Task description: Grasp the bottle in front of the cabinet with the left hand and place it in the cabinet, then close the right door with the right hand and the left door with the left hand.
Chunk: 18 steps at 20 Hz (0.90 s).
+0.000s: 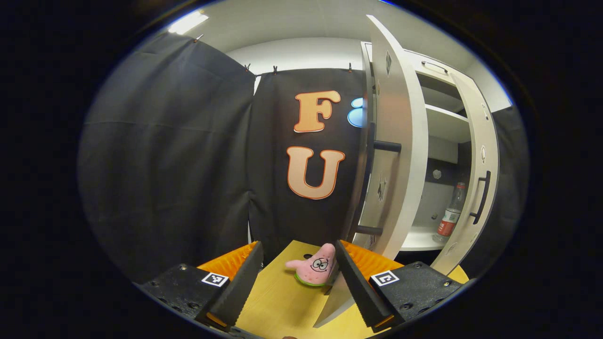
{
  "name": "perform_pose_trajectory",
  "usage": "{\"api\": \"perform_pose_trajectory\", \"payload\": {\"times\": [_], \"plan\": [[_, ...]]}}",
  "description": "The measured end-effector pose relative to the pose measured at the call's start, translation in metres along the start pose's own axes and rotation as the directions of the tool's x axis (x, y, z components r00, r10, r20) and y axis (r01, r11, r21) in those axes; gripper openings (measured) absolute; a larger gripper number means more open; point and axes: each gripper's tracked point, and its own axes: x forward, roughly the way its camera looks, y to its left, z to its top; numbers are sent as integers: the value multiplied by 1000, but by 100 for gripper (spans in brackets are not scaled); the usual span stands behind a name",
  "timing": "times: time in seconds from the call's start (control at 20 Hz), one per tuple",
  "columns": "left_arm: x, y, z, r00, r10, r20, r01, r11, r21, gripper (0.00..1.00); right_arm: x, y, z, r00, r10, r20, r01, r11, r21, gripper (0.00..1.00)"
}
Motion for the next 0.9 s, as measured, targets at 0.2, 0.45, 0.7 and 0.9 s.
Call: {"api": "perform_pose_trajectory", "payload": {"times": [0.2, 0.45, 0.7, 0.9], "plan": [[-1, -3, 1, 1000, 17, -1, -16, 1000, 22, 92, 5, -6, -5, 1000, 6, 0, -6, 1000, 24, 89], [-5, -5, -1, 999, 47, -3, -47, 999, 26, 94, 10, -20, -5, 1000, 7, 15, -8, 999, 37, 95], [-9, -11, -3, 997, 71, -8, -71, 997, 3, 94, 23, -35, -7, 999, 27, 18, -28, 998, 49, 95], [-15, -21, -3, 995, 100, -8, -100, 995, 16, 94, 40, -44, -10, 998, 64, 9, -64, 996, 61, 95]]}}
